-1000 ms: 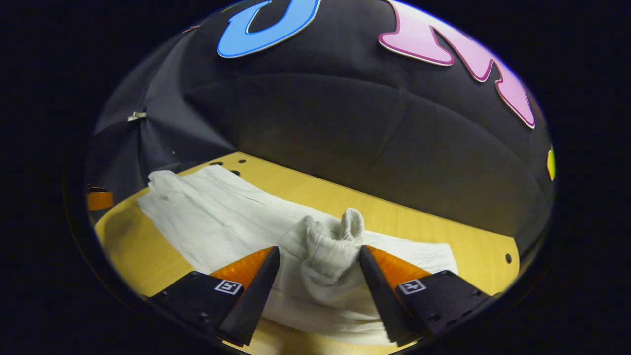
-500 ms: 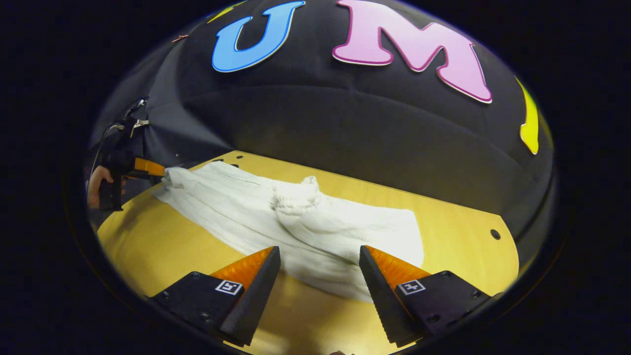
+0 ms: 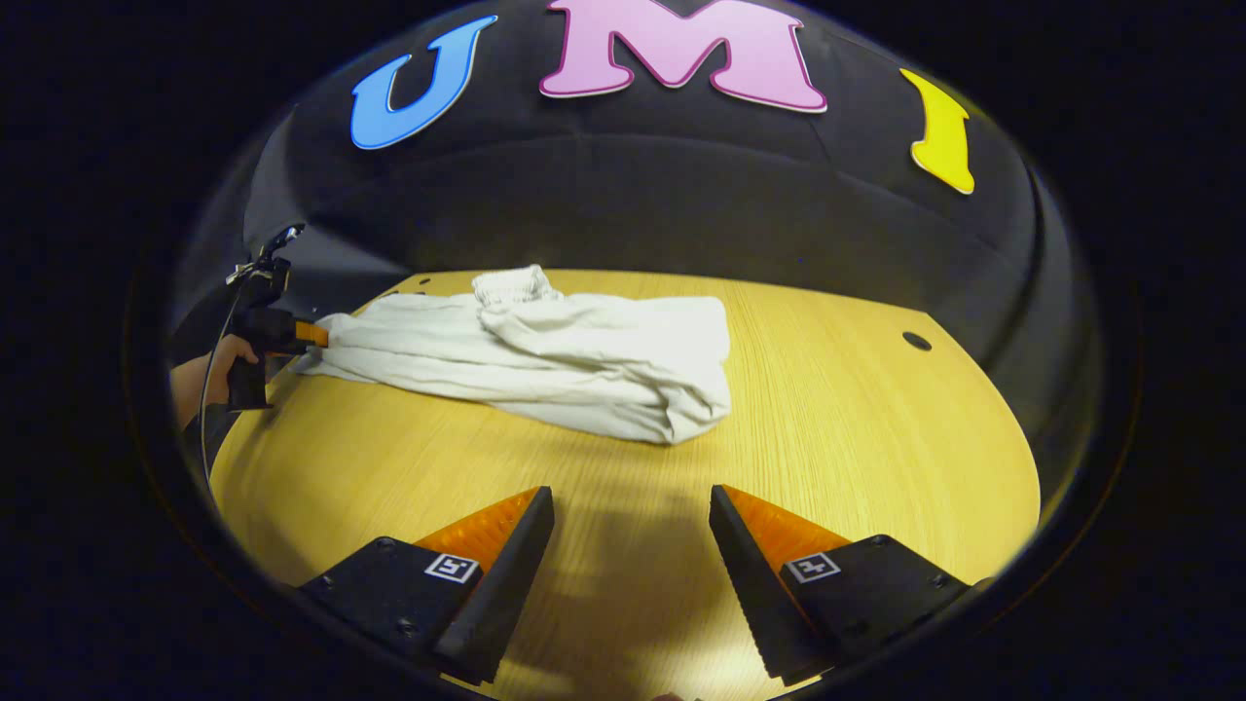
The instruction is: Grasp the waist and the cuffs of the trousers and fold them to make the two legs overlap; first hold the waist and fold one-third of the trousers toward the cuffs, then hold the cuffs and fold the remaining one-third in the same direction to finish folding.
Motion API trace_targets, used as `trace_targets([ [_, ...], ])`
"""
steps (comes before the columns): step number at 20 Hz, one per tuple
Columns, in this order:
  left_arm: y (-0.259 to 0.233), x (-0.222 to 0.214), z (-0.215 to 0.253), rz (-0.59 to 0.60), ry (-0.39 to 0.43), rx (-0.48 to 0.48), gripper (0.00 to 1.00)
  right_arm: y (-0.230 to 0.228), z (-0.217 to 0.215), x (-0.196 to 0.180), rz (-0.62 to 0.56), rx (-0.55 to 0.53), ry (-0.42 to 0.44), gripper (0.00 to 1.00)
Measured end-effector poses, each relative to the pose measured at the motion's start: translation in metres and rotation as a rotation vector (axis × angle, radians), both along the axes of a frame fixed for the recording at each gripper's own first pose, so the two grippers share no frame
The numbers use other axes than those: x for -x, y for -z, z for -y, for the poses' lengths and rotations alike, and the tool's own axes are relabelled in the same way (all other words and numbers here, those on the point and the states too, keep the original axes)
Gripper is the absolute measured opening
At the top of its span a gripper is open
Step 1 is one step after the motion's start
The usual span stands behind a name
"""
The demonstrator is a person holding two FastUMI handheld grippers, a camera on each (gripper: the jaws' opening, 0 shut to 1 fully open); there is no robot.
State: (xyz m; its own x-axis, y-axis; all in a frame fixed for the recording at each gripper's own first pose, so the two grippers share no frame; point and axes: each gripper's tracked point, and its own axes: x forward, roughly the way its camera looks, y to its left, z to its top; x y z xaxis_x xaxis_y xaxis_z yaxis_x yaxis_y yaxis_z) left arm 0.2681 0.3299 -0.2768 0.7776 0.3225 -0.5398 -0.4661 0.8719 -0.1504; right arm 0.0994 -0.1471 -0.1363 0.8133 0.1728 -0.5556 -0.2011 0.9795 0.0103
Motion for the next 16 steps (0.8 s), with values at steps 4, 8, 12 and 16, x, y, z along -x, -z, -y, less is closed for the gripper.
trace_targets([
  [4,0.001,-0.006,0.016,0.013,0.011,0.021,0.63,-0.011,0.008,0.007,0.043,-0.056,0.049,0.98],
  [8,0.001,-0.011,0.027,0.011,0.037,0.029,0.22,-0.012,0.016,0.014,0.058,-0.006,0.032,0.98],
  [12,0.002,-0.012,0.030,0.014,0.052,0.040,0.12,-0.011,0.022,0.020,0.060,-0.019,0.052,0.98],
  [16,-0.007,-0.006,0.032,0.029,0.058,0.053,0.06,-0.004,0.027,0.024,0.046,-0.013,0.049,0.97],
])
